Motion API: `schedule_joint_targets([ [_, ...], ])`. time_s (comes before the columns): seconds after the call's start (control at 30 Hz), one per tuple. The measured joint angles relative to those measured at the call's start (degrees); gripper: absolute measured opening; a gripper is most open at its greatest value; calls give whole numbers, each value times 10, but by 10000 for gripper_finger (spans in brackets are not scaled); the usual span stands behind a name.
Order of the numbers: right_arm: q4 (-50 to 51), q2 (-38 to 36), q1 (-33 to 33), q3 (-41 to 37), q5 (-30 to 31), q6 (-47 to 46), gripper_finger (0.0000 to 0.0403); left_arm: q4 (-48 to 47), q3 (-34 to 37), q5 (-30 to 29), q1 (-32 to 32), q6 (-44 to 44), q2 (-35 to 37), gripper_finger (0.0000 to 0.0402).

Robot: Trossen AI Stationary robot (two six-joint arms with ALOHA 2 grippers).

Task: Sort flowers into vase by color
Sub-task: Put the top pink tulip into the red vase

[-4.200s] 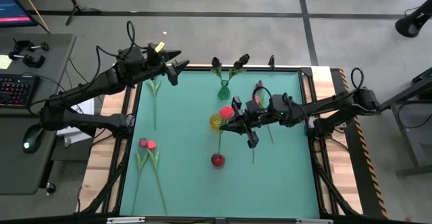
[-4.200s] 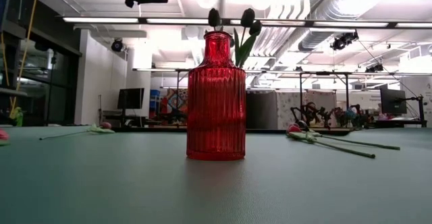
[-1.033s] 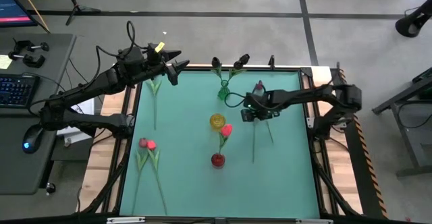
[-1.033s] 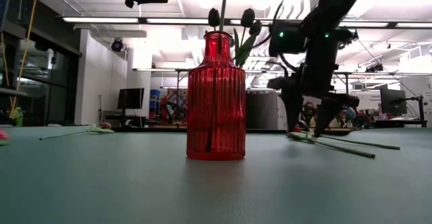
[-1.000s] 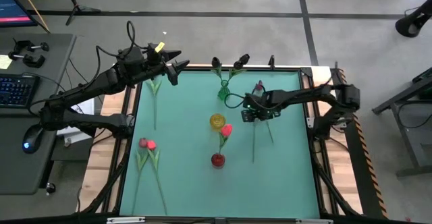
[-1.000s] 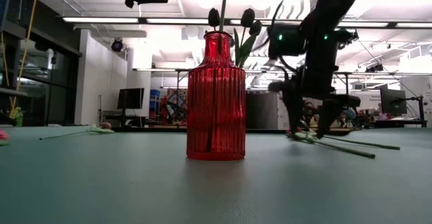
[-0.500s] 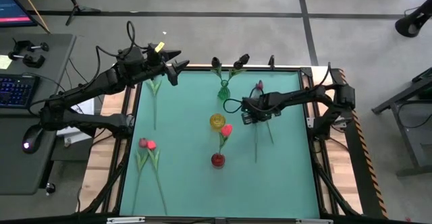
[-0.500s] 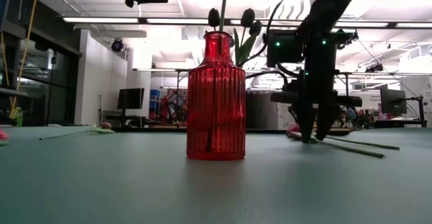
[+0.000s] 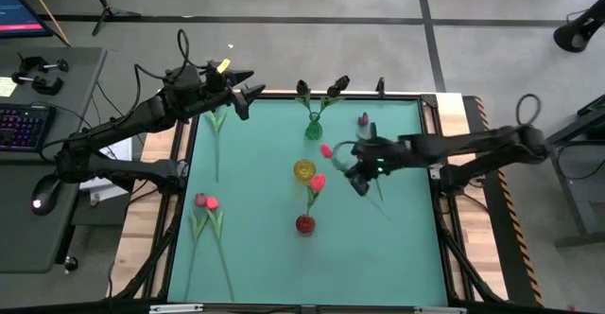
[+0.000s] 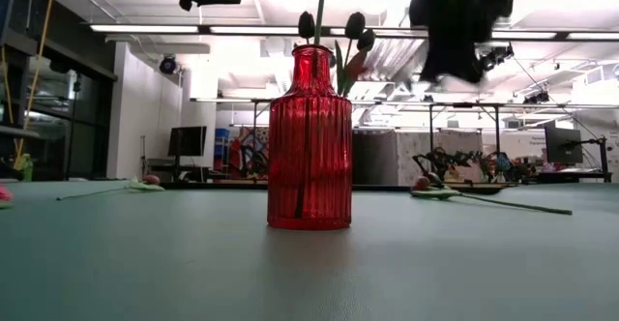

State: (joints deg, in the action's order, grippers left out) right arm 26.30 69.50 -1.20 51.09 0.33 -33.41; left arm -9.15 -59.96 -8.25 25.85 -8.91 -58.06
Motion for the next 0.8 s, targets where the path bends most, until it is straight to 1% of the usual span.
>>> schedule_joint_targets([
  [0.07, -87, -32, -28, 0, -7, 39, 2, 0, 0, 0, 0, 0, 0, 284],
  [0.17, -247, -58, -59, 1, -8, 95, 1, 0, 0, 0, 0, -13, 0, 284],
  [0.27, -409, -61, -80, 2, -10, 164, 1, 1, 0, 0, 0, -15, 0, 284],
  [0.37, -532, -52, -95, 2, -51, 205, 1, 5, 0, 0, 0, -15, 0, 284],
  [0.47, -600, -37, -109, 2, -95, 207, 0, 10, 0, 0, 0, -16, 0, 284],
  [0.53, -625, -21, -119, 2, -104, 212, 0, 17, 0, 0, 0, -20, 0, 284],
  [0.63, -640, 13, -127, 2, -99, 243, 0, 24, 0, 2, 0, -20, 0, 284],
  [0.8, -705, 84, -123, 2, -78, 247, 0, 28, 0, 2, 0, -20, 0, 284],
])
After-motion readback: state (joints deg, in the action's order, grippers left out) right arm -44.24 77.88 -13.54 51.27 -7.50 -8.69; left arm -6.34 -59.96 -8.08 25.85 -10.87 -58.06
